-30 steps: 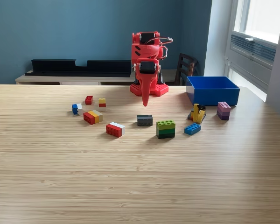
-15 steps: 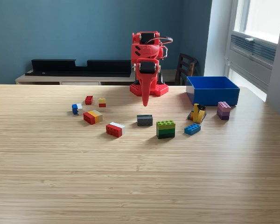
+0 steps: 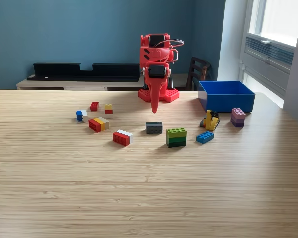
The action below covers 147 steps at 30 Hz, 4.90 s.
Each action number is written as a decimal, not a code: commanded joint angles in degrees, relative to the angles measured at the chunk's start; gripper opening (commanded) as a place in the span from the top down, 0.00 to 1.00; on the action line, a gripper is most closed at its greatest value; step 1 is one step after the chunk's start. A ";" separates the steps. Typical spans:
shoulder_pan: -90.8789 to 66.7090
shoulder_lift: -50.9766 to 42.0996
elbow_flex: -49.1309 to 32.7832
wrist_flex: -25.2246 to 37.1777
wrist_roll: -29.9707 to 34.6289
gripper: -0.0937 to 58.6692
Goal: Grasp a lego block and put it in the bin.
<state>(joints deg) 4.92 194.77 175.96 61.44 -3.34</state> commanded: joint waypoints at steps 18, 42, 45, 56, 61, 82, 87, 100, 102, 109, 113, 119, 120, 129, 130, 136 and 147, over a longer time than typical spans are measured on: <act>-0.35 0.62 -1.05 -2.81 -0.53 1.00; -0.26 -34.72 -12.13 -16.52 1.05 1.00; -0.26 -42.10 -14.15 -16.52 1.23 1.00; -0.18 -56.43 -17.84 -16.87 2.81 1.00; 0.00 -57.04 -21.45 -15.91 4.22 0.89; -2.64 -58.10 -39.46 -8.70 10.28 0.30; -3.69 -58.27 -39.73 -8.79 10.90 0.32; -2.02 -78.84 -46.67 -8.26 11.07 0.37; -2.02 -81.47 -48.34 -7.21 10.99 0.38; -2.02 -87.80 -50.89 -7.03 11.78 0.39; -2.02 -90.18 -52.65 -7.12 12.22 0.39; -1.93 -93.78 -54.93 -7.47 13.10 0.40; -1.93 -94.57 -55.28 -7.56 13.36 0.41; -1.85 -101.60 -57.92 -7.65 15.73 0.81; -1.85 -101.87 -57.83 -7.73 16.61 0.83; -1.67 -102.13 -55.72 -10.37 18.19 0.96; -1.67 -102.04 -54.40 -11.25 16.00 1.00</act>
<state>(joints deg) 2.81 92.99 120.59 51.68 13.54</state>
